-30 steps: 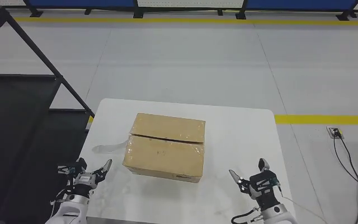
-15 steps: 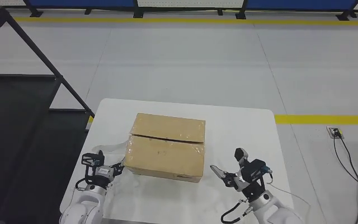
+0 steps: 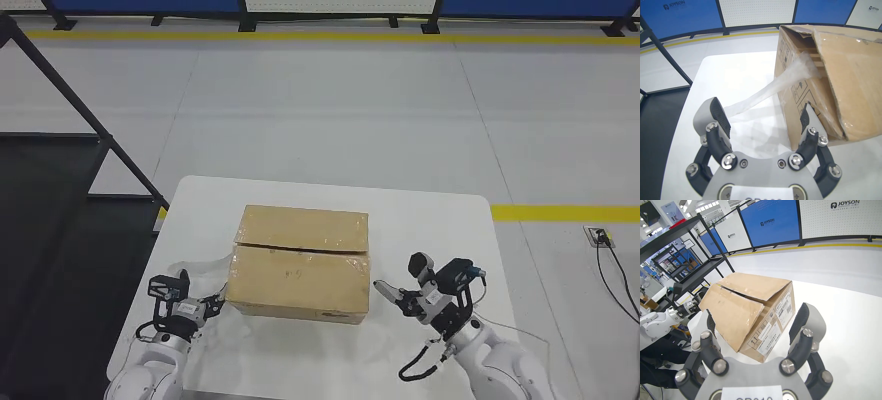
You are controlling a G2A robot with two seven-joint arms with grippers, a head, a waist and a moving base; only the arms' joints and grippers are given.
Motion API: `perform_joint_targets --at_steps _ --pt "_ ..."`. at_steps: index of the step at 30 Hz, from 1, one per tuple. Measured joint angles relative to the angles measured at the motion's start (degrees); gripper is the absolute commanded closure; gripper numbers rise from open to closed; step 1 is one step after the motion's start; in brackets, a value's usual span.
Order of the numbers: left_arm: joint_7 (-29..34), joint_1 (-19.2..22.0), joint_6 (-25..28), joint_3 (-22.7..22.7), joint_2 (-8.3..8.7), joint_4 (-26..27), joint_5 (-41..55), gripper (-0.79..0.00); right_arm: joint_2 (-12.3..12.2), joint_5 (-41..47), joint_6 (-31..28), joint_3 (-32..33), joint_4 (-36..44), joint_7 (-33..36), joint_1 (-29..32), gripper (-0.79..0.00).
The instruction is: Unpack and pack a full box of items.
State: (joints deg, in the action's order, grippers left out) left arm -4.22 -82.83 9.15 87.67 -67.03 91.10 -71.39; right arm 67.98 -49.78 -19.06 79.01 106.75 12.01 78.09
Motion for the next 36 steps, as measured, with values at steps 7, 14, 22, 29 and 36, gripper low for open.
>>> perform_joint_targets --at_steps 7,14,22,29,36 --pt "-1.00 -1.12 -1.19 1.02 0.05 0.92 -1.41 -0.785 -0.13 -2.03 1.50 0.55 0.58 1.75 -0.29 -0.785" --pt "-0.44 -0.37 -2.56 0.85 -0.21 -0.07 -0.47 -0.785 -0.04 -0.69 1.52 0.34 -0.14 1.29 -0.24 -0.785" --pt "-0.62 -0.02 -2.07 -0.39 -0.40 -0.09 -1.53 -0.785 0.29 8.64 -3.84 -2.23 -8.69 7.07 -6.79 -0.785" --pt "-0.92 -0.44 -2.51 -0.78 -0.60 0.64 -1.18 -0.785 0.73 17.43 -7.75 -5.03 -15.99 13.10 -13.52 -0.785" --pt "-1.69 -1.27 -3.47 0.61 -0.67 0.90 0.01 -0.785 0.82 26.42 -13.00 -6.20 -19.89 17.24 -17.00 -0.785"
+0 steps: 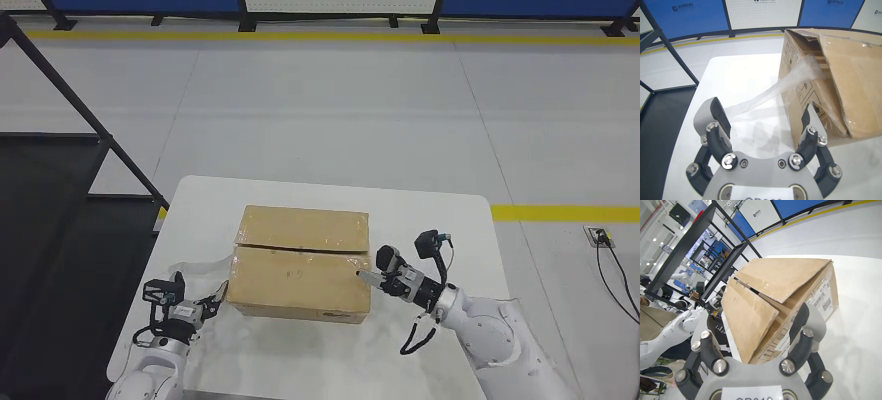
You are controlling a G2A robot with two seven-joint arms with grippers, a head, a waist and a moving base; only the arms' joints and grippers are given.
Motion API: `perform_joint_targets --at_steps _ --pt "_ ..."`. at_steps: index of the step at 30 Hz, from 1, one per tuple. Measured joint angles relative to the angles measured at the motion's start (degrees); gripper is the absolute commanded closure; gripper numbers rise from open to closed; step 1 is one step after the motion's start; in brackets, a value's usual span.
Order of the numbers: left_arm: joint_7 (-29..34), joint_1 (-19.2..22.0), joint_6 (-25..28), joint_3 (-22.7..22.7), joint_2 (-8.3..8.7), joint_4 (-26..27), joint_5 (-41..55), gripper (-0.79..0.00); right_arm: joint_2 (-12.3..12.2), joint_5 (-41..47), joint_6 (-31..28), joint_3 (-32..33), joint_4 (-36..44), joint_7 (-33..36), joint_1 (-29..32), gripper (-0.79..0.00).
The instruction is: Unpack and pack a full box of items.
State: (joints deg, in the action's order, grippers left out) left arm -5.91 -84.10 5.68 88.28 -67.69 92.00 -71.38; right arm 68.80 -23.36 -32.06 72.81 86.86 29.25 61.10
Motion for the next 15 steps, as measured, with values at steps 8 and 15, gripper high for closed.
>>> perform_joint_targets --at_steps 8,15 --pt "-0.35 -0.27 -1.22 1.49 -0.25 0.97 3.62 -0.785 0.15 11.40 -3.84 -1.61 -4.19 5.23 -3.30 -0.785" --pt "-0.96 -1.65 -0.17 2.95 -0.29 3.31 5.90 -0.785 -0.59 19.91 -12.16 -0.87 -4.10 11.22 -3.09 -0.785"
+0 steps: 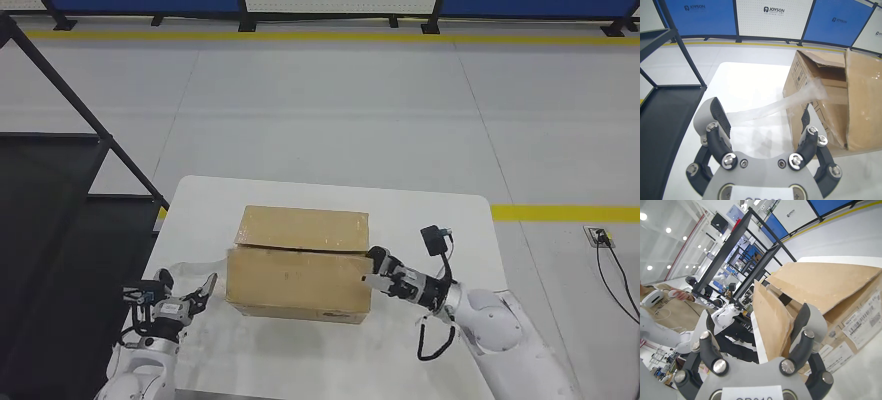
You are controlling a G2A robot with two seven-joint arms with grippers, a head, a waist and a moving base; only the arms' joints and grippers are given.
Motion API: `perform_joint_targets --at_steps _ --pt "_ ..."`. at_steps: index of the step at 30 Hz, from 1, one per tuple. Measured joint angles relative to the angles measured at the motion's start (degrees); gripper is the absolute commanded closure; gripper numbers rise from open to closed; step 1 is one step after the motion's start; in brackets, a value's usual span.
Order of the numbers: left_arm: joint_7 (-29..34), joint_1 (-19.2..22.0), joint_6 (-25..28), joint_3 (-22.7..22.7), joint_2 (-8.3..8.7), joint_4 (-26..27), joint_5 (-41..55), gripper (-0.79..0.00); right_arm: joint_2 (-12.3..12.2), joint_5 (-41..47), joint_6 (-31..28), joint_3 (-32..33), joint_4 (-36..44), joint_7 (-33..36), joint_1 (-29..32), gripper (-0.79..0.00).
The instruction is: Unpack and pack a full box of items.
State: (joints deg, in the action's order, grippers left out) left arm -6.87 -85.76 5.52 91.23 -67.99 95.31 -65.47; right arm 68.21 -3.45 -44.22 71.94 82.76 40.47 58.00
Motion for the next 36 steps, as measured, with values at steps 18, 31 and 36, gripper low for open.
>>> perform_joint_targets --at_steps 18,31,36 --pt "-4.29 -5.24 15.51 7.07 1.08 7.21 0.73 -0.785 -4.85 -8.65 -12.26 -2.16 14.20 7.33 7.15 -0.785" --pt "-2.25 -7.04 34.09 10.51 2.92 6.16 -7.67 -0.785 -8.73 -4.59 -8.90 -7.18 14.06 10.67 5.84 -0.785" --pt "-2.99 -6.57 35.76 10.14 3.31 4.23 -11.52 -0.785 -8.72 0.92 -6.46 -8.40 12.16 9.64 4.04 -0.785"
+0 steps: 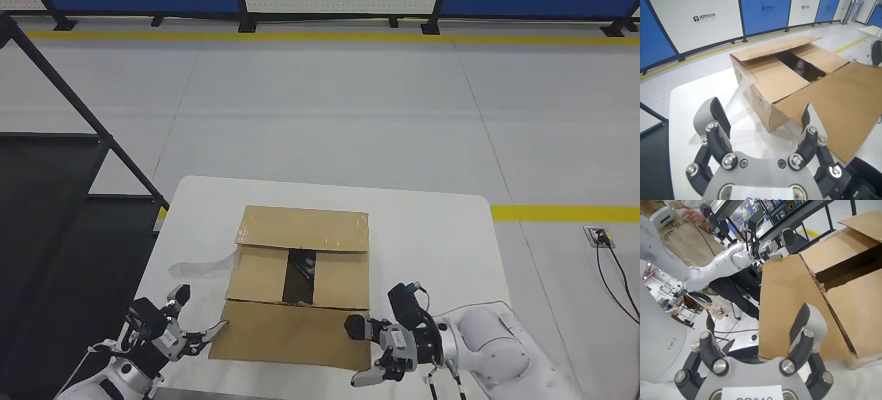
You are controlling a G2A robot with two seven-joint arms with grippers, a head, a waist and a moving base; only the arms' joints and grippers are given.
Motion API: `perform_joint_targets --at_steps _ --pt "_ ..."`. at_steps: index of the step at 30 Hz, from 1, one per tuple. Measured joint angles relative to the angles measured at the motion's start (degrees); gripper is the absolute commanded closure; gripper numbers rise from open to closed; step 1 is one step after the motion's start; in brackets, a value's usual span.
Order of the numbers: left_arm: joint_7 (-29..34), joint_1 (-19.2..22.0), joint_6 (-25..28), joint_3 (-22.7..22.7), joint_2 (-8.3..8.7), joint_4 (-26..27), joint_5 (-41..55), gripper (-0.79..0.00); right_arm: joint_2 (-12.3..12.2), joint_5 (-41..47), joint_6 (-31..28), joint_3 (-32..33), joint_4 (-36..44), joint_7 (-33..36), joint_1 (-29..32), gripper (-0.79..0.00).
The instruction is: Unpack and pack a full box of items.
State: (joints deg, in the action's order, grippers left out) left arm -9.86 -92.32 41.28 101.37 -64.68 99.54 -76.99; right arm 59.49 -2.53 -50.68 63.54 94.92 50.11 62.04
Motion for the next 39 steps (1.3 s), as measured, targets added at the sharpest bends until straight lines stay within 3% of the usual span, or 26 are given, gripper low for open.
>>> perform_joint_targets --at_steps 5,9,18,26,30,39 --pt "-0.69 0.64 -0.40 -0.99 0.25 -1.49 -3.61 -0.785 0.38 3.45 5.00 -0.17 -1.70 -3.99 -2.23 -0.785" --pt "-0.90 0.98 -3.45 -1.35 0.23 -2.21 -4.76 -0.785 0.40 3.40 5.21 -0.20 -1.69 -4.09 -2.28 -0.785" --pt "-0.89 0.97 -3.15 -1.33 0.22 -2.19 -4.71 -0.785 0.53 4.06 5.80 -0.30 -2.08 -4.72 -2.04 -0.785" --pt "-0.28 0.49 -3.99 -2.19 0.26 -1.44 -4.95 -0.785 2.60 24.94 17.28 -4.76 -13.65 -6.64 -8.98 -0.785" --pt "-0.64 0.03 -4.69 -2.56 0.33 -1.24 -5.48 -0.785 3.87 27.90 23.21 -7.62 -18.84 -5.45 -13.22 -0.785" --pt "-0.90 -0.61 -6.00 -3.48 0.44 -1.11 -5.70 -0.785 6.61 27.14 26.79 -11.56 -26.67 -10.19 -19.67 -0.785"
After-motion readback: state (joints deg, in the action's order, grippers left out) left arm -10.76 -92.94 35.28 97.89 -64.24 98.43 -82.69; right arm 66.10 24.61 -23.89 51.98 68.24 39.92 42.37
